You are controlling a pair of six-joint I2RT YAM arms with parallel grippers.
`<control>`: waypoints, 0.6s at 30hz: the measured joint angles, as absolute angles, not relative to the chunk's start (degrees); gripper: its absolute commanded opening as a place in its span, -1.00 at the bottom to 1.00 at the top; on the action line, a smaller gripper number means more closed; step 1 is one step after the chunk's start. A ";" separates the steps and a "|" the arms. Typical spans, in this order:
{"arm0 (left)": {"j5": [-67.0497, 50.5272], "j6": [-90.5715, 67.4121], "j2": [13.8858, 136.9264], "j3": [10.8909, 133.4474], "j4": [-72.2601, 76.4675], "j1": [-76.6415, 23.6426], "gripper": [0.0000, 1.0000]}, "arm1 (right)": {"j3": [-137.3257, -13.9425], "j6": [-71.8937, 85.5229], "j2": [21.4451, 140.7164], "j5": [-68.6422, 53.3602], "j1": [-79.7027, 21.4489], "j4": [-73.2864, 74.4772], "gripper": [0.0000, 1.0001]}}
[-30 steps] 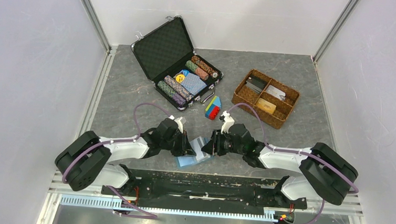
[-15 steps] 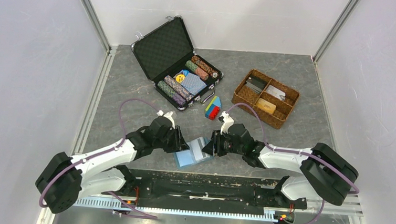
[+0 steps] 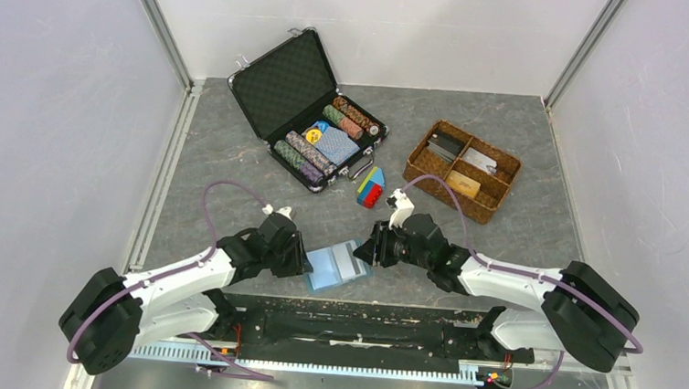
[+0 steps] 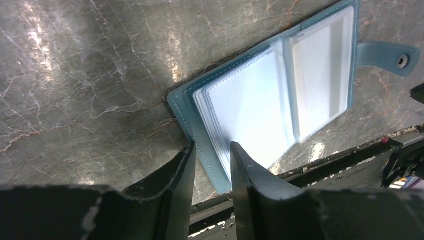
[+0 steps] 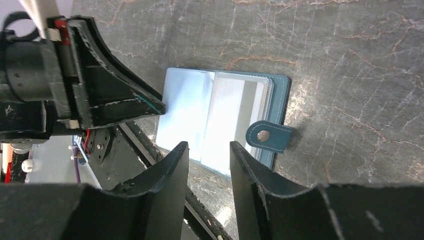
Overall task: Take the credit cards out of the card holder
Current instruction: Remove the credit card from the card holder.
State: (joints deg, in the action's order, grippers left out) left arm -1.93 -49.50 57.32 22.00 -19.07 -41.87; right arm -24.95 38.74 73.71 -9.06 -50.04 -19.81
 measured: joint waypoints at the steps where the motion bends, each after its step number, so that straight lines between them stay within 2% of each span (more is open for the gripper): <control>1: -2.00 -49.52 57.82 21.58 -18.63 -41.87 -0.29 | -24.95 38.74 73.36 -8.95 -50.04 -19.79 -0.23; 6: -3.18 -49.52 59.05 20.51 -14.33 -41.87 -0.41 | -24.95 38.72 73.52 -9.13 -50.04 -19.62 -0.24; 18: -5.58 -49.54 62.06 19.38 -7.35 -41.87 -0.45 | -26.28 37.95 80.31 -8.64 -50.04 -19.03 -0.25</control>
